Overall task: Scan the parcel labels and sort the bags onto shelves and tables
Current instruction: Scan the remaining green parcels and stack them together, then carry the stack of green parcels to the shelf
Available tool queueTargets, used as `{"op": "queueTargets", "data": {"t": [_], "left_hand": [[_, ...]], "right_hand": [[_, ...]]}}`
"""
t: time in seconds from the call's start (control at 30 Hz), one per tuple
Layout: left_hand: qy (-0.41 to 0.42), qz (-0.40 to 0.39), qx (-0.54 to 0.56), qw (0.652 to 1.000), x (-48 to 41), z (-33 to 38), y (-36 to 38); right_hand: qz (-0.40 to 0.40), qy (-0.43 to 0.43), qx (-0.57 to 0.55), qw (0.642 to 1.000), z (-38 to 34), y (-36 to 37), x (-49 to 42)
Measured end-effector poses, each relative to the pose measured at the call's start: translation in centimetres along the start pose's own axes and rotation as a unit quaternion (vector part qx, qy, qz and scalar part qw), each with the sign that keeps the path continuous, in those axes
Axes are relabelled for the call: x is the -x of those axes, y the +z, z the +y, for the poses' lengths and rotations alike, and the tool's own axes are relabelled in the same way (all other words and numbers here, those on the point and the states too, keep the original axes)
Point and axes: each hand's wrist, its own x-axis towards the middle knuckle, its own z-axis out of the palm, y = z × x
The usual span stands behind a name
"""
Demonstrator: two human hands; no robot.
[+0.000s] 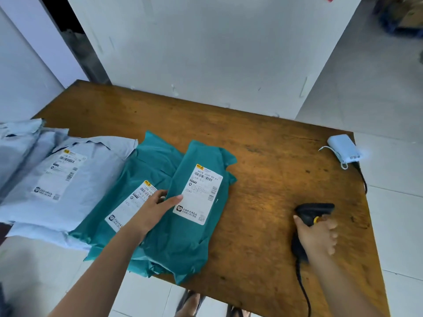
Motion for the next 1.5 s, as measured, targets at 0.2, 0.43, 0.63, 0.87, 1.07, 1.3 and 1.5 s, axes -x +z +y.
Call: {"op": "queueTargets", "data": {"t": [0.2, 0.43, 0.63, 0.87, 1.07, 1.3, 1.5], "left_hand": [[-0.069, -0.093, 0.081, 0.99, -1.2, 0.6, 1.7], [-0.094, -0.186, 0.143, 0.967, -2.8, -1.2, 3.9], [-0.041, -0.289, 0.128, 0.948, -3.2, 1.1, 8.2], [0.054, -0.448, 0.019, 0.892, 1.4, 6.1, 21.6], [0.108, -0.585, -0.046, 0.802, 13.4, 5.0, 35.9], [0.106, -0.698, -0.053, 0.706, 30.6, -1.6, 49.7], [0.134, -0.683, -0.051, 0.717, 37.2, -3.2, 56.7]], "right_hand": [[-0.214, -0.153, -0.122, 0.957, -3.9, 4.6, 9.7], [-0.464, 0.027, -0.389, 0.796, -6.5, 7.9, 15.0], [-0.398, 0.021, -0.478, 0.783, -5.1, 4.2, 14.0], [-0.227, -0.034, -0.583, 0.779, 1.1, -8.8, 11.4], [-0.067, -0.03, -0.646, 0.76, 13.8, -20.6, 11.6], [0.036, -0.072, -0.666, 0.741, 31.4, -34.3, 13.8], [0.015, -0.084, -0.682, 0.726, 38.9, -40.4, 10.9]]}}
